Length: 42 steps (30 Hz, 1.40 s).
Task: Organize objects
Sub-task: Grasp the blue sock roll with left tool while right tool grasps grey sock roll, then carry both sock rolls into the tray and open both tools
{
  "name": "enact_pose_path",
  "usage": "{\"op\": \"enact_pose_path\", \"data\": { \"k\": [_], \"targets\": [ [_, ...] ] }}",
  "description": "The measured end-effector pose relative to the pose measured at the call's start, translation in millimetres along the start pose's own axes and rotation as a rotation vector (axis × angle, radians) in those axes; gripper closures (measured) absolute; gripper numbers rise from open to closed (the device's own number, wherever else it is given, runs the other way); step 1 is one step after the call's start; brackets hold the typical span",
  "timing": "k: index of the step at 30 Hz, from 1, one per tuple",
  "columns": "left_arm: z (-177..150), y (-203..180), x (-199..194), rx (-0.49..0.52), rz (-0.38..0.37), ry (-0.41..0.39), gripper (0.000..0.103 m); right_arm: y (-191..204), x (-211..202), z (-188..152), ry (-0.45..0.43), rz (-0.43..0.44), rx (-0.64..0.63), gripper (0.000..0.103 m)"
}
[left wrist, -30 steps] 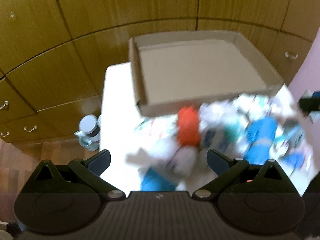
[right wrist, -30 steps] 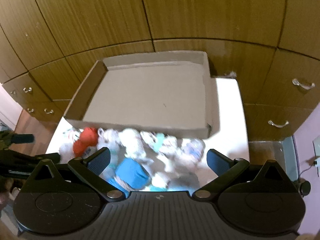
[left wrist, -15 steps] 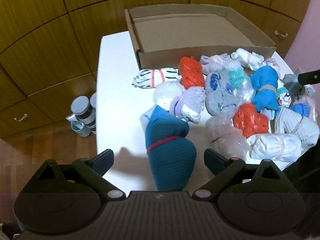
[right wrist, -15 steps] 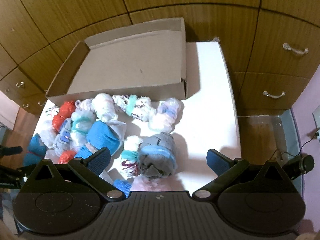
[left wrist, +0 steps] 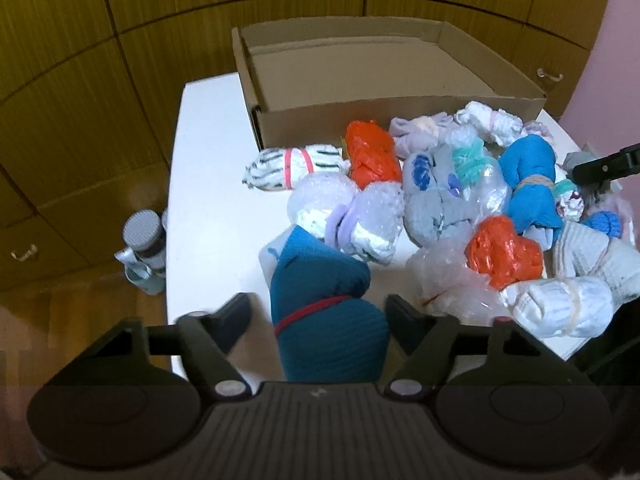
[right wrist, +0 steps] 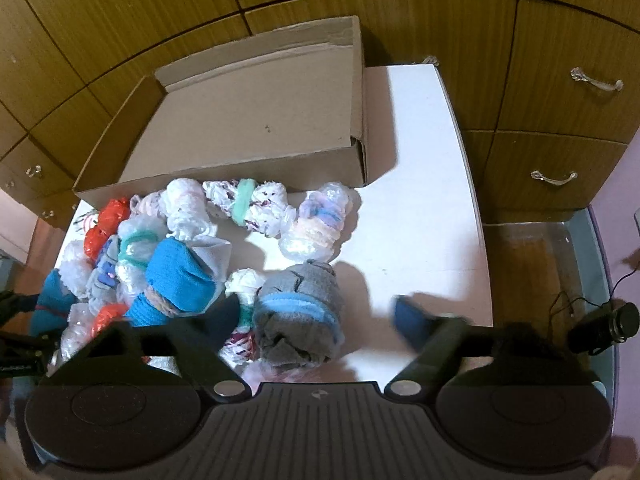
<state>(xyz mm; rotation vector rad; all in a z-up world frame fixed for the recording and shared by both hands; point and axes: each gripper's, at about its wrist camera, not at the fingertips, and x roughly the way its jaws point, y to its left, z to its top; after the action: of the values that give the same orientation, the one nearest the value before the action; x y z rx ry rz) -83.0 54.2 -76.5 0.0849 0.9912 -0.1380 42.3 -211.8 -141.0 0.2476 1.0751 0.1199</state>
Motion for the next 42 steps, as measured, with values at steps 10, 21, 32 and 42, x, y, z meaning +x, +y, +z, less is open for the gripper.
{"op": "enact_pose_path", "data": {
  "k": [10,21,32,42],
  "targets": [
    [0,-6,-3,-0.007,-0.005,-0.029,0.057,-2,6,-7,0.001,0.035,-0.025,0.050],
    [44,9,-38,-0.021,-0.015,-0.123,0.057,-7,-38,21,-0.127,0.071,-0.014,0.050],
    [155,16,-18,-0.004,-0.002,-0.236,0.057,61,-38,110,-0.250,0.160,-0.139,0.050],
    [221,18,85,0.047,0.032,-0.146,0.057,104,50,182,-0.194,0.202,-0.137,0.050]
  ]
}}
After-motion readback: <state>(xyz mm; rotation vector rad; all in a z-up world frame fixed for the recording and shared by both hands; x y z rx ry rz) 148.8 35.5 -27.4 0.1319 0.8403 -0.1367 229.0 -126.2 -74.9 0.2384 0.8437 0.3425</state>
